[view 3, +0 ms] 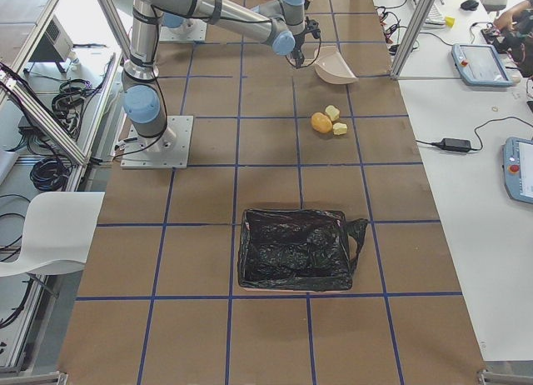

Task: Sweep and dump trash in nearest bin
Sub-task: 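Carry the dustpan with the right gripper beside the food pieces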

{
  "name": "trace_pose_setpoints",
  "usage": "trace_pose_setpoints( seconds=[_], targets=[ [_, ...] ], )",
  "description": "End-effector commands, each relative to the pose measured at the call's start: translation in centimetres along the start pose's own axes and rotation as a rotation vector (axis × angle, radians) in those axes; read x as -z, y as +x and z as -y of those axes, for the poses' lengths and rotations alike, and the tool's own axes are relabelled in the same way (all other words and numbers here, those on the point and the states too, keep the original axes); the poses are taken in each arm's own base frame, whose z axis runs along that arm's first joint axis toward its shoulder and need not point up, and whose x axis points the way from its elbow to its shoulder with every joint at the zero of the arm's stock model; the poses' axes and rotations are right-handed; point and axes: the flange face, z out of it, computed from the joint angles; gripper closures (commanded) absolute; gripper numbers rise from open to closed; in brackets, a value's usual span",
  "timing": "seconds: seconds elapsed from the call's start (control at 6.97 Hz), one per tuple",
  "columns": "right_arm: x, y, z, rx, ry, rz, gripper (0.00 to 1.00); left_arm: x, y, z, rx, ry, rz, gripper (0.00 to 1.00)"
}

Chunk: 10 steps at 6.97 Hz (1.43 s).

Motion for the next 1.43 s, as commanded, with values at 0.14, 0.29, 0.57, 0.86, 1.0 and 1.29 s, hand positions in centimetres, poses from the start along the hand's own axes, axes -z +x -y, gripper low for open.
trace_pose_setpoints(
  seconds=[0.14, 0.29, 0.57, 0.86, 1.0, 1.29],
  targets=[
    [11.4, 9.9, 0.1, 0.128, -0.031, -0.012, 1.0, 0.0, 0.0, 0.0, 0.001, 0.0, 0.001, 1.0],
    [15.1, 13.7, -1.2, 0.184, -0.056, -0.013, 1.0, -0.2, 0.0, 0.2, 0.004, -0.004, -0.001, 1.0],
    [21.3, 23.9, -4.8, 0.272, -0.134, -0.002, 1.0, -0.3, 0.2, 0.2, 0.011, -0.006, -0.004, 1.0],
    [22.7, 36.3, -8.5, 0.431, -0.154, 0.0, 1.0, -0.3, 0.9, 0.4, 0.025, 0.004, -0.007, 1.0],
    [22.2, 42.2, -10.6, 0.502, -0.147, 0.014, 1.0, -0.5, 2.8, 0.7, 0.047, 0.036, -0.009, 1.0],
    [17.5, 52.7, -11.3, 0.703, -0.151, 0.024, 1.0, -2.3, 9.4, 2.3, 0.016, 0.084, -0.018, 1.0]
  ],
)
